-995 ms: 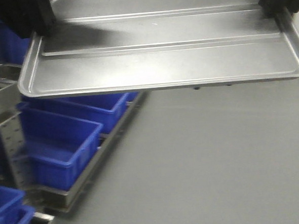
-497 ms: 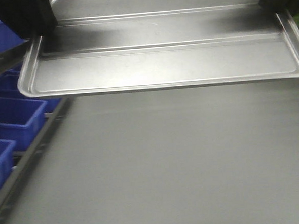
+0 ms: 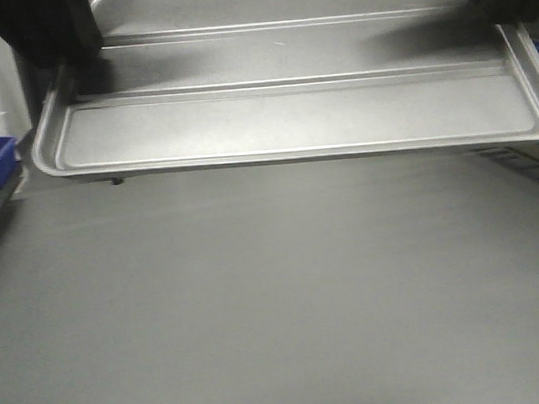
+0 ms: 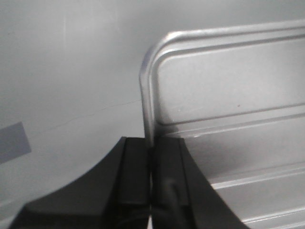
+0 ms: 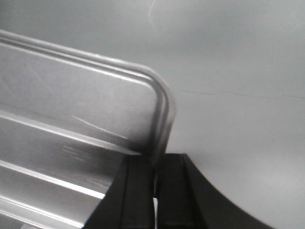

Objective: Grab silver tray and place in blue box
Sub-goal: 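Carry the tray with both grippers while the base turns toward the bins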

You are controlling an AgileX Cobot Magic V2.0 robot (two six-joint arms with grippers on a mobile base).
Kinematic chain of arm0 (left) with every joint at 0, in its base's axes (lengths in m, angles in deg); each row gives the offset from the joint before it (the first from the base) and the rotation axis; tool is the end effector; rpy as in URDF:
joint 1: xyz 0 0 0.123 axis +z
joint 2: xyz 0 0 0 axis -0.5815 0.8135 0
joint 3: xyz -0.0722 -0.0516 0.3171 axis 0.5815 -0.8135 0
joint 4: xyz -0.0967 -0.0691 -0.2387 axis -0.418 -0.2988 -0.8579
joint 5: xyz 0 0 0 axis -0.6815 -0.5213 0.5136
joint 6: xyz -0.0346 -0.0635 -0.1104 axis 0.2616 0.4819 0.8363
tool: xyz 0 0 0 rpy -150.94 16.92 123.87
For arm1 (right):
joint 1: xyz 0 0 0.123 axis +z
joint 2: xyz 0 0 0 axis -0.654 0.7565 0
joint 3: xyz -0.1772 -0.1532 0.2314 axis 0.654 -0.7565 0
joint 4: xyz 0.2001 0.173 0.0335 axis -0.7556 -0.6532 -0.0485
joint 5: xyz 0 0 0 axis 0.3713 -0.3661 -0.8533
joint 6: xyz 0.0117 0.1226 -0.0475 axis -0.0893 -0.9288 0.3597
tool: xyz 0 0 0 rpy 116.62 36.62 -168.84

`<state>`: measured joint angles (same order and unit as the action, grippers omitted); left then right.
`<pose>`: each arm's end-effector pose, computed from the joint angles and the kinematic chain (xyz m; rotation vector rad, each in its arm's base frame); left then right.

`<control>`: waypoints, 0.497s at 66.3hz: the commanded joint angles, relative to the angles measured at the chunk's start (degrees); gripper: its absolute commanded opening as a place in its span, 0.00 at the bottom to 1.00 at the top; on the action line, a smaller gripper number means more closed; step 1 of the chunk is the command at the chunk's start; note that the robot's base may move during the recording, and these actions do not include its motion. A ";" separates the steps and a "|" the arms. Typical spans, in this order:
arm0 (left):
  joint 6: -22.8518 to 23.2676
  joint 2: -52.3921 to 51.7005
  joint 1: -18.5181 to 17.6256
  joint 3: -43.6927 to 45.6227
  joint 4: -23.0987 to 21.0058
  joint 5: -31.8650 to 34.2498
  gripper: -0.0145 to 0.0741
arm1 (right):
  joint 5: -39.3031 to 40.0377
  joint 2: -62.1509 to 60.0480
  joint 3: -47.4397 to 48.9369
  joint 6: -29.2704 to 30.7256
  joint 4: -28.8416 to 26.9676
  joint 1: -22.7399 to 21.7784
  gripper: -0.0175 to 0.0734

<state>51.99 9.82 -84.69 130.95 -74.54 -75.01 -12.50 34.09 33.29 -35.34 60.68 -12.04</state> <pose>0.2150 -0.2060 0.3602 0.2780 2.5899 -0.2508 0.2365 0.1254 0.3621 -0.2250 2.6205 0.2514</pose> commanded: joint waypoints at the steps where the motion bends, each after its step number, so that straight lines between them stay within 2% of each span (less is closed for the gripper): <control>1: -2.08 -1.58 -0.40 1.24 2.49 -1.32 0.05 | 2.16 -1.80 2.14 1.25 3.32 -0.30 0.26; 33: -2.08 -1.58 -0.40 1.24 2.49 -1.32 0.05 | 2.16 -1.80 2.14 1.25 3.32 -0.30 0.26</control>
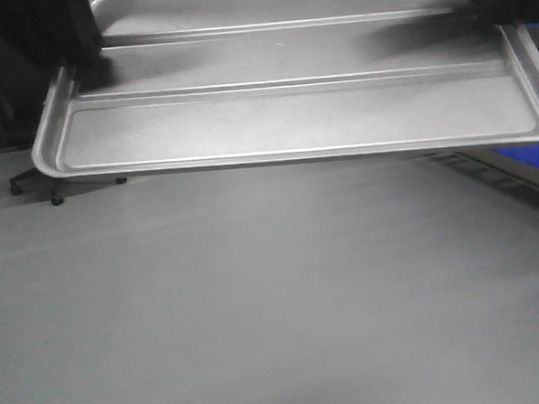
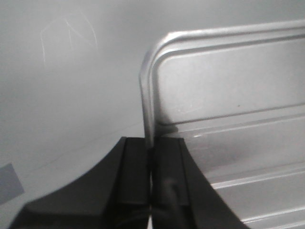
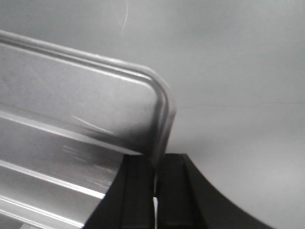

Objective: Grab silver tray and place in blue box
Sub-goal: 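Carry the tray with both grippers while the base turns toward the bins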

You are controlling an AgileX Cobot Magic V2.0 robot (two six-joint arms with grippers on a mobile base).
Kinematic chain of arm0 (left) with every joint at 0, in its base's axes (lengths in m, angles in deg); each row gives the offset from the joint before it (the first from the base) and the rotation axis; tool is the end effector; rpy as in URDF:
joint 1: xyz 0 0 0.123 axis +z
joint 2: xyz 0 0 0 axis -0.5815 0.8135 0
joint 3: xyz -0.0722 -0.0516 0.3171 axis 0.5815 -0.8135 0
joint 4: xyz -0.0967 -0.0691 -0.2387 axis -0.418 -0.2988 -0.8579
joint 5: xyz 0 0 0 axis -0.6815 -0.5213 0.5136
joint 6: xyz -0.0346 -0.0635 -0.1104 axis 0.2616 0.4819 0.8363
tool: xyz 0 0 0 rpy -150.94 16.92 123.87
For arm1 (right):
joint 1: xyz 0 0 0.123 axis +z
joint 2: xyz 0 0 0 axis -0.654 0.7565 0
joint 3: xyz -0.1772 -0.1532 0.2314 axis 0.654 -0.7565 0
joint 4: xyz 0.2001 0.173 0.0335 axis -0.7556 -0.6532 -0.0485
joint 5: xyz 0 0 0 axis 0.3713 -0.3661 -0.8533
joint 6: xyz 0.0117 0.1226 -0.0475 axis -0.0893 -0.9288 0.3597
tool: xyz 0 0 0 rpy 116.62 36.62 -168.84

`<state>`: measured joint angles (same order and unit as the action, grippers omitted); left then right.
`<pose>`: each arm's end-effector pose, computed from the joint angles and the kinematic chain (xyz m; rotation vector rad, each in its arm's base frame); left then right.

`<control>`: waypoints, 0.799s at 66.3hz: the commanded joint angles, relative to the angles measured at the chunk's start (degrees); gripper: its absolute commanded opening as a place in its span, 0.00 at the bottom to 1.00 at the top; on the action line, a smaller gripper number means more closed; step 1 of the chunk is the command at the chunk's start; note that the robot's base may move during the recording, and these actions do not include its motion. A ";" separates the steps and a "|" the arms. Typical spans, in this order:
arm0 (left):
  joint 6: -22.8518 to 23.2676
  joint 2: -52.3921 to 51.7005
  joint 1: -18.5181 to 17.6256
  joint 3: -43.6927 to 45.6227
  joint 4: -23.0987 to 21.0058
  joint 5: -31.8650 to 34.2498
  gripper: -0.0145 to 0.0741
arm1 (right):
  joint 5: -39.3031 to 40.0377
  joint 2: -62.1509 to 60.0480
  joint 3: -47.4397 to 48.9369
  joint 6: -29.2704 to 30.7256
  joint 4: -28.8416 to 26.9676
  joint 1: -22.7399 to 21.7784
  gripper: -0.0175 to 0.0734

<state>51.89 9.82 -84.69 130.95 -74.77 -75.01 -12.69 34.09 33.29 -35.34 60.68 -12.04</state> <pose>0.2146 -0.2063 0.3601 0.2791 2.5920 -0.2542 0.2361 0.1252 0.3618 -0.2252 2.6236 0.2498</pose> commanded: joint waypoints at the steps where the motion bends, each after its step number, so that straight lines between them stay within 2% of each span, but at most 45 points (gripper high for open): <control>1: -1.97 -1.58 -0.40 1.24 2.72 -1.32 0.05 | 2.36 -1.80 2.14 1.25 3.32 -0.30 0.26; 53: -1.97 -1.58 -0.40 1.24 2.72 -1.32 0.05 | 2.36 -1.80 2.14 1.25 3.32 -0.30 0.26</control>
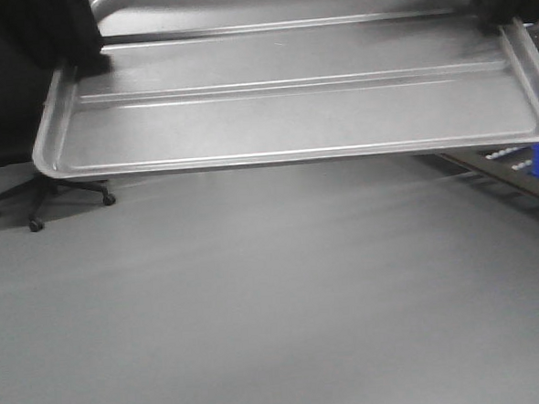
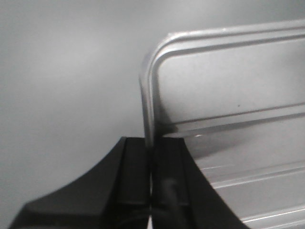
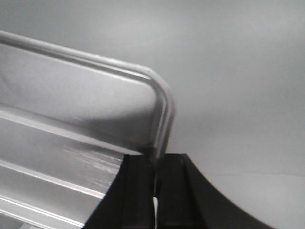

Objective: Grab silver tray and place in blue box
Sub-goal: 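Carry the tray with both grippers while the base turns toward the bins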

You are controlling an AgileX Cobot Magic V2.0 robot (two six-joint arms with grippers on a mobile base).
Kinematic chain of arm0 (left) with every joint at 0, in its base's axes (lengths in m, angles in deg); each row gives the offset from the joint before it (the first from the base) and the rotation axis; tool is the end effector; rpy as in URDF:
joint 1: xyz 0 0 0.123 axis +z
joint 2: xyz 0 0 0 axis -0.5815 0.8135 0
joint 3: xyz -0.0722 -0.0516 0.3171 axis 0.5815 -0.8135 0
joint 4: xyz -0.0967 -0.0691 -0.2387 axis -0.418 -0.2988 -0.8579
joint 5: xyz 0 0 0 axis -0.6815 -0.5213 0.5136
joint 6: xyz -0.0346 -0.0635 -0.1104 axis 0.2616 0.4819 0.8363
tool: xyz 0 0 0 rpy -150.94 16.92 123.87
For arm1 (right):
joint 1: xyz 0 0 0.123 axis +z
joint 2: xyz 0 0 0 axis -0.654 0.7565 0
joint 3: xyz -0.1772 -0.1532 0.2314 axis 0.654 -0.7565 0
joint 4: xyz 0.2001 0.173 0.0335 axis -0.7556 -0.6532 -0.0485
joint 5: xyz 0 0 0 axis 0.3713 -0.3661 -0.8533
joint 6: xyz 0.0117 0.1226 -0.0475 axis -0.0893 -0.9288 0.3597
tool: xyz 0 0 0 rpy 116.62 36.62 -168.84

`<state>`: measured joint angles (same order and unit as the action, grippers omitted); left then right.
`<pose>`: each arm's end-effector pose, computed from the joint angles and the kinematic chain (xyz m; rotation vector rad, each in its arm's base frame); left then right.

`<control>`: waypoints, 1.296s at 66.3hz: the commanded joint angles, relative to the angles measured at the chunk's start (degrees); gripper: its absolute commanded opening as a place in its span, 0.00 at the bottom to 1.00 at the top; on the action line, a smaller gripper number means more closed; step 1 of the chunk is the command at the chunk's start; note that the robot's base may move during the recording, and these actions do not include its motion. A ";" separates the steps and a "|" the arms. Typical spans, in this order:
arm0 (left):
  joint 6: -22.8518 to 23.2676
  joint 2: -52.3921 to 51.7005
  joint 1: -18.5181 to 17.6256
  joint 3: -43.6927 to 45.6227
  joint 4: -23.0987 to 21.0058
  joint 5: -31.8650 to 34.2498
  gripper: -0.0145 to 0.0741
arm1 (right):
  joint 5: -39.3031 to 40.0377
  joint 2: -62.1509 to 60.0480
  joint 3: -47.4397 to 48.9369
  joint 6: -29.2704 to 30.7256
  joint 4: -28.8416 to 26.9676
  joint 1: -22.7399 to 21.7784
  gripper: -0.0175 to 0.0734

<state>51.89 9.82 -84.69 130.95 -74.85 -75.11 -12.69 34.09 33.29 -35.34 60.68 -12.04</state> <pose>0.2144 -0.2062 0.3600 0.2786 2.5943 -0.2540 0.2361 0.1252 0.3618 -0.2252 2.6236 0.2498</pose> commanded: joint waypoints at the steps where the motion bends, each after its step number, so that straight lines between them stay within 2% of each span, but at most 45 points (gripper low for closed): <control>1: -1.97 -1.58 -0.40 1.24 2.80 -1.22 0.05 | 2.36 -1.80 2.14 1.25 3.32 -0.30 0.26; 49: -1.97 -1.58 -0.40 1.24 2.80 -1.22 0.05 | 2.36 -1.80 2.14 1.25 3.32 -0.30 0.26; 86: -1.97 -1.58 -0.40 1.24 1.07 -1.22 0.05 | 2.39 -1.80 2.14 1.25 3.32 -0.30 0.26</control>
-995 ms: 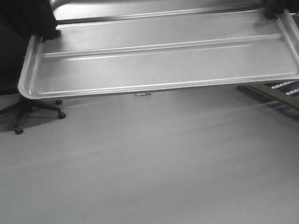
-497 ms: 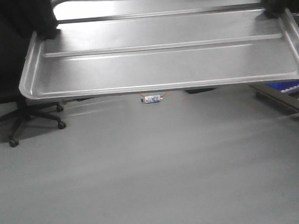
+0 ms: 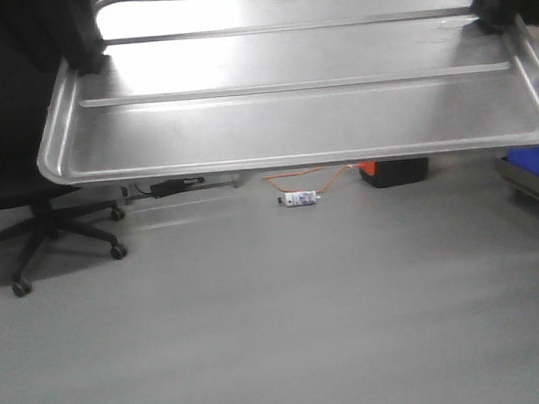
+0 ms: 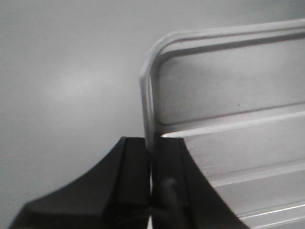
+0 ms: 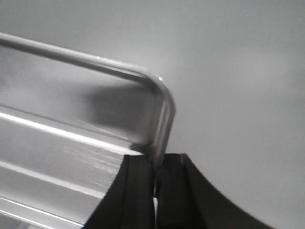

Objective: Grab silver tray and place in blue box
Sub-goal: 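Carry the tray with both grippers while the base turns toward the bins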

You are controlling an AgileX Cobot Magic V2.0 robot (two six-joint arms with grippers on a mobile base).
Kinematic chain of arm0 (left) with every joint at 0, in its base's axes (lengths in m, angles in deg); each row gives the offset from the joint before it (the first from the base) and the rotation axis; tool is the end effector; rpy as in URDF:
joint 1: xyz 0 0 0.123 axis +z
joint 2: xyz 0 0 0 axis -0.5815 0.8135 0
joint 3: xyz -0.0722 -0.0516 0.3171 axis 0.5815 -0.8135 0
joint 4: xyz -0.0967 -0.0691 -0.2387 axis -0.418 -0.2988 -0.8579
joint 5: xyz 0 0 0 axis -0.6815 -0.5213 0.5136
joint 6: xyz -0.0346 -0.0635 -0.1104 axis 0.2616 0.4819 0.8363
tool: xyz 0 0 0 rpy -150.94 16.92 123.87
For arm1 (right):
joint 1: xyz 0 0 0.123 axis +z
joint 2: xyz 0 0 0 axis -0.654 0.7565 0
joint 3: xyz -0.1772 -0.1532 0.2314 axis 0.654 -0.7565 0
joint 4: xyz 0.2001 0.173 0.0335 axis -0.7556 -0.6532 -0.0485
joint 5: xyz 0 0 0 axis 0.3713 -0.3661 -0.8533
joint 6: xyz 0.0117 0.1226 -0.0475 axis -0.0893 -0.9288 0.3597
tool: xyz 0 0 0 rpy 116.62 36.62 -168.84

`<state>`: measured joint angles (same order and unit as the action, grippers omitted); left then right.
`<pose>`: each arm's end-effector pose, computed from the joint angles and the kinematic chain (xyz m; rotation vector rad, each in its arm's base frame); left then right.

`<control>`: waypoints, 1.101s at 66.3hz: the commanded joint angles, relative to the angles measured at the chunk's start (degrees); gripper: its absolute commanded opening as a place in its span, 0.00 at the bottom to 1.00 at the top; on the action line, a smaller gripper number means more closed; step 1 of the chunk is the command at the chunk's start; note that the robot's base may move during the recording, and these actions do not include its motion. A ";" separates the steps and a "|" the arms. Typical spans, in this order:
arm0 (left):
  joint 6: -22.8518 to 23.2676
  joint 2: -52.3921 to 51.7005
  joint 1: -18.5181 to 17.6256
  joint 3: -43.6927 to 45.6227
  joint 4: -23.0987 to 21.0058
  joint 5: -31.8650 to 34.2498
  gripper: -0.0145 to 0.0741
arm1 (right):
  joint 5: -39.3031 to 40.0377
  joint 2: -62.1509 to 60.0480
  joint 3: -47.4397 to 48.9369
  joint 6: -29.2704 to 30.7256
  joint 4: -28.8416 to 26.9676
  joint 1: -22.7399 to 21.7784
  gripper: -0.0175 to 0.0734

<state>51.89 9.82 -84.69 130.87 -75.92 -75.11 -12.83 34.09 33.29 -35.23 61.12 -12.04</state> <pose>0.2127 -0.2075 0.3590 0.2738 2.6069 -0.2715 0.2363 0.1243 0.3617 -0.2300 2.6232 0.2384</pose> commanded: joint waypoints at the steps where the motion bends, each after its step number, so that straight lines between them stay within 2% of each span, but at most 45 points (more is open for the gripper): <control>1: -1.97 -1.58 -0.40 1.32 2.13 -1.22 0.05 | 2.53 -1.80 2.14 1.14 2.89 -0.30 0.26; 73: -1.97 -1.58 -0.40 1.32 1.50 -1.12 0.05 | 2.49 -1.80 2.14 1.14 2.89 -0.30 0.26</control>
<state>51.89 9.92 -84.69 130.87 -76.46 -75.11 -12.83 34.09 33.29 -35.23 61.23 -12.04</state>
